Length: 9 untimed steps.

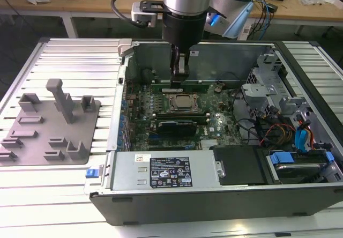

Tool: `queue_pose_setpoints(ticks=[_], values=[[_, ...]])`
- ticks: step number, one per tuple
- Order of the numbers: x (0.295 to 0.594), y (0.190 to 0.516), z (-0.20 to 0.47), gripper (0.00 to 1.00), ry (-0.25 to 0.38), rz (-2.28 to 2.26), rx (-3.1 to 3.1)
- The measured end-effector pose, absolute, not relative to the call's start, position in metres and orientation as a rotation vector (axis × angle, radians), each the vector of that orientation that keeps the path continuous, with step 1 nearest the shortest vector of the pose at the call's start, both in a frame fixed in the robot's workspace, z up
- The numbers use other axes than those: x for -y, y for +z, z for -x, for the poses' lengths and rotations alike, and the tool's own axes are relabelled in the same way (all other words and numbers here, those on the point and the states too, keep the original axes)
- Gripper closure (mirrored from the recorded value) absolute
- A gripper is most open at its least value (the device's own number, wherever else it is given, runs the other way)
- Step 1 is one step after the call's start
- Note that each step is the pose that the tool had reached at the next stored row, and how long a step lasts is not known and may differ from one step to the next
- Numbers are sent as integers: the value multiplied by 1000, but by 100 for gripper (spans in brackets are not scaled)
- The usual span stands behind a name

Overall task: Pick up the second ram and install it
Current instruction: 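Pick up the second ram and move it above second insertion slot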

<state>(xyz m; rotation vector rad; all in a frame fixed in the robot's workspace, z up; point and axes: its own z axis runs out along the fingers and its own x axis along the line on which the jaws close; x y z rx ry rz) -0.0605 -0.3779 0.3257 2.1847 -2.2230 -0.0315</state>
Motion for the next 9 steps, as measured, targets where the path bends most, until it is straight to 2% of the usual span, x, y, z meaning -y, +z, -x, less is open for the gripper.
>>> queue_pose_setpoints(ticks=[9], values=[[375, 303, 61, 91, -32, -2185, 2223]])
